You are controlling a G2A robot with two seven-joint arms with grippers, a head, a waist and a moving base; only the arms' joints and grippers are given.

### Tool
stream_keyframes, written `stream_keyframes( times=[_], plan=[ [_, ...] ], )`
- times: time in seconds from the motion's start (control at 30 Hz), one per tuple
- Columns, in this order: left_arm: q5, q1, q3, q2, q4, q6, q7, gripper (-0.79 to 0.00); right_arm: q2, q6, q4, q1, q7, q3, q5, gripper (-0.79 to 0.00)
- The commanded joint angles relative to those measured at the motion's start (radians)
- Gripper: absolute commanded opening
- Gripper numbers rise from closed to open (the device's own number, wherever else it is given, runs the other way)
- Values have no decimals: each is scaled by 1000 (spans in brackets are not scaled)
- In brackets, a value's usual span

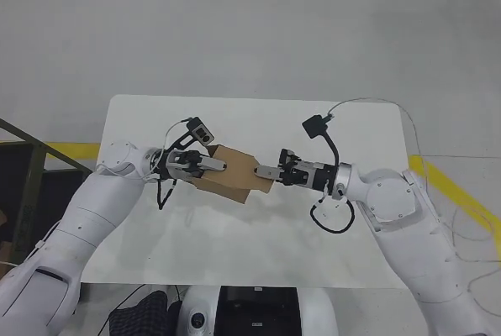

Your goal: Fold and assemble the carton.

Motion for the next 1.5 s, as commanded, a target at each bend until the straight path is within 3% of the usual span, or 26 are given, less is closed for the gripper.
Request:
stream_keyframes(
  times=[0.0, 0.93, 1.47],
  plan=[
    [0, 0, 0, 0, 0, 0, 0, -785, 0, -1, 2, 0, 1, -7, 0, 0],
    [0, 0, 0, 0, 0, 0, 0, -785, -2, -5, 55, 17, -24, -78, -21, 0],
    [0, 0, 0, 0, 0, 0, 0, -785, -15, -8, 116, 79, -30, -128, 15, 0]
  ],
)
